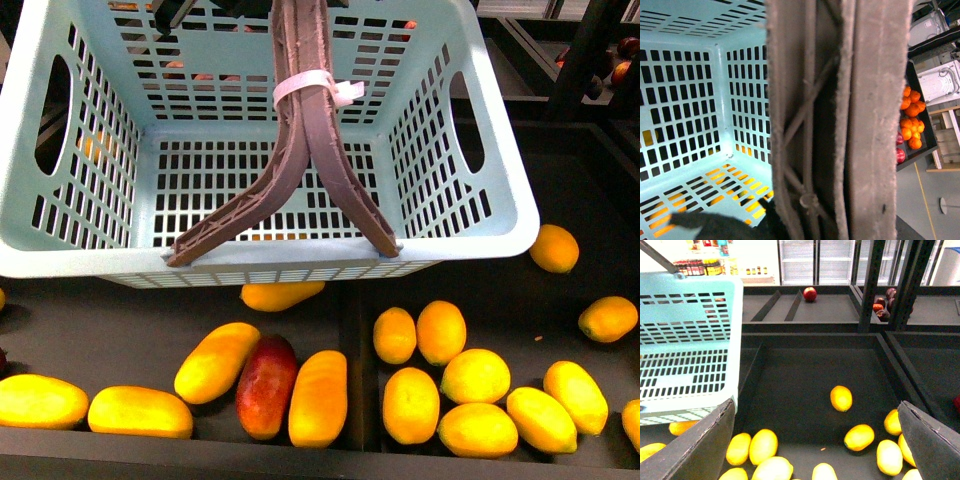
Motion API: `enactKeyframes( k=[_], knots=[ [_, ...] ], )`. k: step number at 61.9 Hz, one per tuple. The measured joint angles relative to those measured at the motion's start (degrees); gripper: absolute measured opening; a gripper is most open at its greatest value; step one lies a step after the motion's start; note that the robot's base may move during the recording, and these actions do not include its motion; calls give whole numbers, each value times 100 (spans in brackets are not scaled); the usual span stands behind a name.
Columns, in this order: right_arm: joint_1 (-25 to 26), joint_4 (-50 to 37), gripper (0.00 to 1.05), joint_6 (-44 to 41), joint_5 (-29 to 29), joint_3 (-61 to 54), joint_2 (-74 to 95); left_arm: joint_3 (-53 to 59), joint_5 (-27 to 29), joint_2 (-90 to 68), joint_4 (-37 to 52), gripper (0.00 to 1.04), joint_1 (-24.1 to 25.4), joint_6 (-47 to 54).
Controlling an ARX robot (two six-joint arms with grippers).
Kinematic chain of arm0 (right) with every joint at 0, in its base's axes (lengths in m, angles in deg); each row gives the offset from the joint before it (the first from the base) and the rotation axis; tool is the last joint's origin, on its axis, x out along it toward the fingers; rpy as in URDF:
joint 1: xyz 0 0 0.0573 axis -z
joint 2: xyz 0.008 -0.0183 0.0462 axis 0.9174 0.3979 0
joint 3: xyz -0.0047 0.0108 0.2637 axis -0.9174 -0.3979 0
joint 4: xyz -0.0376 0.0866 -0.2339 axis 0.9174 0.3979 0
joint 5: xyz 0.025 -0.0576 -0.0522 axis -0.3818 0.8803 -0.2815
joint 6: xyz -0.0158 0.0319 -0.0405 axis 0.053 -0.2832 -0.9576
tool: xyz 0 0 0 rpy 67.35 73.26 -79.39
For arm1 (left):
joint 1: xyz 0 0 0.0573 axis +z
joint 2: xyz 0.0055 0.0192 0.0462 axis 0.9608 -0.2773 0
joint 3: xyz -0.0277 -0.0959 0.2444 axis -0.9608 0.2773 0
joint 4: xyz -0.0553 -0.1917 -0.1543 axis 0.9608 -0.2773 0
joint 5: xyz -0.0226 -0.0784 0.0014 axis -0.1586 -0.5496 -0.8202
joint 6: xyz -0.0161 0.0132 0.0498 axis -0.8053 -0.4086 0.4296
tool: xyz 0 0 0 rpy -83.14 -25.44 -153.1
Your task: Pick lemon and mango into basket
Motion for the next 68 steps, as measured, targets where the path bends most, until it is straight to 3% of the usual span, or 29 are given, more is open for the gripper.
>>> enactKeyframes(
  k=[21, 24, 30, 39, 46, 57, 68],
  knots=[
    [0, 7, 96, 2, -7, 0, 9, -7, 13, -107, 192, 14, -153, -142],
    [125, 437, 96, 354, -315, 164, 306, -7, 20, -107, 192, 14, -157, -142],
    [741, -195, 96, 887, -813, 317, 1773, -7, 66, -107, 192, 14, -157, -144],
    [1502, -2900, 96, 1036, -1174, 828, 5095, -7, 81, -107, 192, 14, -149, -149],
    [1679, -4214, 96, 992, -1246, 1703, 7547, -7, 66, -107, 192, 14, -151, -144],
    [1528, -4070, 96, 640, -1014, 3333, 10800, -7, 66, -107, 192, 14, -151, -146],
    [1152, -3451, 96, 146, -802, 5090, 12432, -7, 63, -107, 192, 14, -151, -146]
  ],
)
